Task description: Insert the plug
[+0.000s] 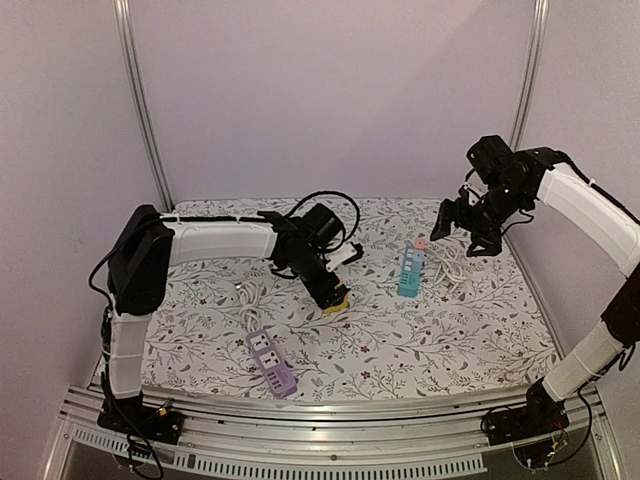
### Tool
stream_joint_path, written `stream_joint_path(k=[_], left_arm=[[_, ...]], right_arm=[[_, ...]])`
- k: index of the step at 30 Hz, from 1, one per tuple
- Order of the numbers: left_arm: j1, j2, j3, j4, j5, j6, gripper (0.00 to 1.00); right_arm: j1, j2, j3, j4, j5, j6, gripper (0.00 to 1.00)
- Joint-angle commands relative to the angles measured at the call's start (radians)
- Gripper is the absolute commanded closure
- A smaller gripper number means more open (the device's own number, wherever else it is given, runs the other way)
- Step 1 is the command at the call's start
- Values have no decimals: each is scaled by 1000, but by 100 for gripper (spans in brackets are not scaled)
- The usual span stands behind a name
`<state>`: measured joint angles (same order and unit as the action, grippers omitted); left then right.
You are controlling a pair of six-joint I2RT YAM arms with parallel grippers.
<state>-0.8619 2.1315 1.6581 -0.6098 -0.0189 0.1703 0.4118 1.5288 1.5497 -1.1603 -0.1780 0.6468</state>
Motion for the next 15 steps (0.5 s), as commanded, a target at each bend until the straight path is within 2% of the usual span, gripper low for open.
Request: stream_joint_path(k=[1,4,6,10,13,15], left_arm=[[3,46,35,-9,-30,-1,5],[4,64,52,-17,-30,12,11],[4,63,62,-24,-29,15,19],[1,45,69,-40,-20,23,61],[0,33,68,-65,-3,39,80],[-1,10,66,-78,2,37,84]], right_arm=[[3,-34,-13,-14,-12,-1,7],[2,-36,-13,-17,-15,-4,7],[3,-35,-11,-16,-19,-5,7],[3,-30,-14,-8,-25,-9,7],[4,-22,-12,6,-33,-11,8],[3,-15,-6,13,-38,-13,8]])
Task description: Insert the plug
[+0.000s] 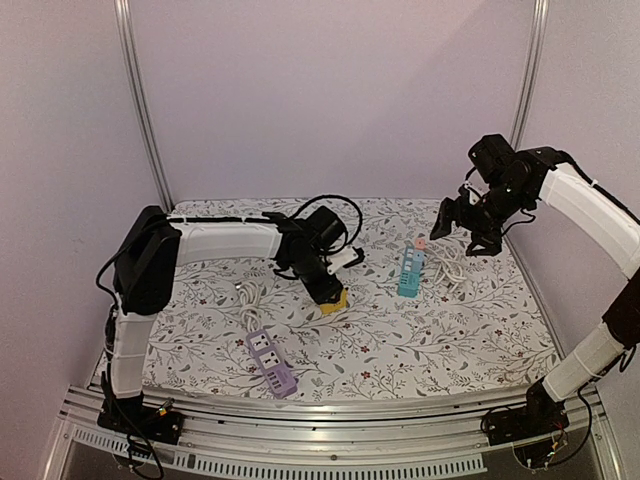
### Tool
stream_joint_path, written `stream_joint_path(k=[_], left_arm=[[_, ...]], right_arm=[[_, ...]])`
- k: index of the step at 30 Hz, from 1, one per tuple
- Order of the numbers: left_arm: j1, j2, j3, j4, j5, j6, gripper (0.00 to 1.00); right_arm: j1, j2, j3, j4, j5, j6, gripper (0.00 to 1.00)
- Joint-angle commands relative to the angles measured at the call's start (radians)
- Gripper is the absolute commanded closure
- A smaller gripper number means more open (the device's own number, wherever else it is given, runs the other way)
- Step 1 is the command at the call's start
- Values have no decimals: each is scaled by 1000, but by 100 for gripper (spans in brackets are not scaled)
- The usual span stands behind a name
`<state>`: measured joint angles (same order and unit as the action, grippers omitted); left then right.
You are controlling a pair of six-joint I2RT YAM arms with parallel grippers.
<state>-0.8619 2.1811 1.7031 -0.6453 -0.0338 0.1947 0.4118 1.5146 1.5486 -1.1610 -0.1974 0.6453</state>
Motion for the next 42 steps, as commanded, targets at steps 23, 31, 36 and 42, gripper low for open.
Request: stream_joint_path(k=[23,31,36,42], left_arm=[[-42,-590,-270,125,279,-115,83],[-80,-643,-280,123,198,-127,83],[-96,-675,-303,131,169,-143,83],[-104,-691,-323,132,153,-152,83]], right_arm=[[108,140,-75,529,-655,207,4],[220,229,-24,582,-722,250,1],[268,263,18,580,-738,270,1],[304,271,25,604,-736,299,4]])
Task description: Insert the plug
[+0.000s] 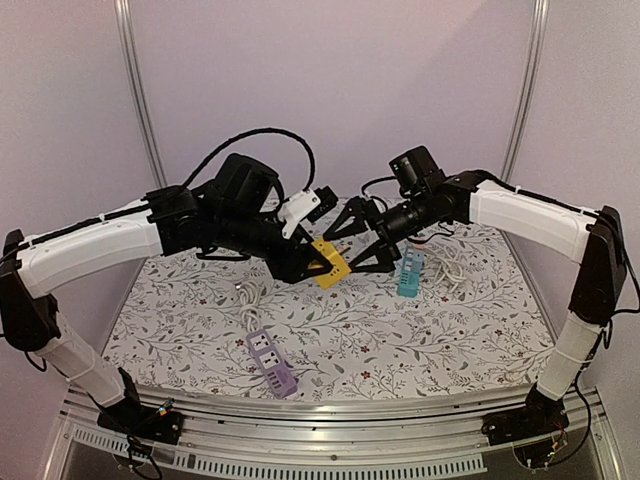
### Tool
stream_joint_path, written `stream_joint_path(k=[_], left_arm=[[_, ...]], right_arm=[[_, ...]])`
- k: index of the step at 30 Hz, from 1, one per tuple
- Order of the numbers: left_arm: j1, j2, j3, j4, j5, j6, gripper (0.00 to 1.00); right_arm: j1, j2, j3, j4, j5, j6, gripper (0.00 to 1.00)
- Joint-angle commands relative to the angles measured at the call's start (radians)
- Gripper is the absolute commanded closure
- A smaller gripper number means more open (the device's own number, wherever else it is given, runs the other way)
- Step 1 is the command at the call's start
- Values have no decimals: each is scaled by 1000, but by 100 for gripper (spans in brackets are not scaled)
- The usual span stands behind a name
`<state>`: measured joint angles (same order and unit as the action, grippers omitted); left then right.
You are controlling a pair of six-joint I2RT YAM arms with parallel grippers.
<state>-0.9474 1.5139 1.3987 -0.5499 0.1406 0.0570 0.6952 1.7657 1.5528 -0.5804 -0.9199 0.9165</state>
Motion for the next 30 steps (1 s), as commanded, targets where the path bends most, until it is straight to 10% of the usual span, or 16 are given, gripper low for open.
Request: stream_joint_path(k=[1,21,30], left_arm=[[-19,-23,-20,35,-22,-14,83],[-36,-32,-12,31,8,28,80],[-34,-135,-57,48,-63,31,11]], right_arm=[[24,23,21,26,-15,30,6],[61,58,56,12,-11,44,49],[57,42,59,103,-49,86,75]])
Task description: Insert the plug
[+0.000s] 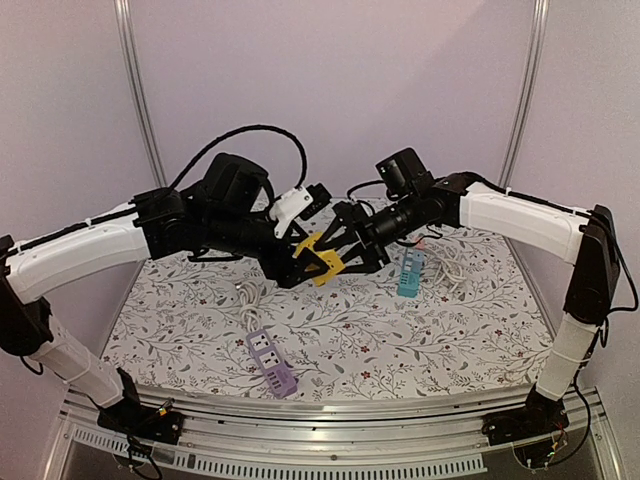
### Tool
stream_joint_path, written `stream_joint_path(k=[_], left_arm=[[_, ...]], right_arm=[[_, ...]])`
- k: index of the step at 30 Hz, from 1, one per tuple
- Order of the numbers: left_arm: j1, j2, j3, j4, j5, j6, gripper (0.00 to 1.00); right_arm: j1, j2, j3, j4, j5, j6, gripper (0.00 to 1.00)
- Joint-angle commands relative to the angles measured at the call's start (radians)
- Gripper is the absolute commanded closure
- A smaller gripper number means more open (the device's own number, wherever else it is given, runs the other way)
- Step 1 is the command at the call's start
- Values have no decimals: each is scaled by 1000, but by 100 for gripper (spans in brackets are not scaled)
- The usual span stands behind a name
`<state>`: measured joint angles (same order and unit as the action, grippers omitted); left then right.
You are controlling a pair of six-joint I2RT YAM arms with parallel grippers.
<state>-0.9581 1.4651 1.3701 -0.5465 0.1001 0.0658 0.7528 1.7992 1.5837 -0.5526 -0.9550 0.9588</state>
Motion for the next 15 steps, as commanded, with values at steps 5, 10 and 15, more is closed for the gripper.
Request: stream_joint_path(k=[5,10,15], left_arm=[[35,-219,-101,121,-13,-39,1],[133,-351,-210,312,121,-151,1],[209,-413,-334,596,177,-242,1]], right_arm=[[-31,-25,-14,249,-72,120,80],[-56,-57,-57,568,-144,328,85],[-56,-34,-26,718,-176,432,87]])
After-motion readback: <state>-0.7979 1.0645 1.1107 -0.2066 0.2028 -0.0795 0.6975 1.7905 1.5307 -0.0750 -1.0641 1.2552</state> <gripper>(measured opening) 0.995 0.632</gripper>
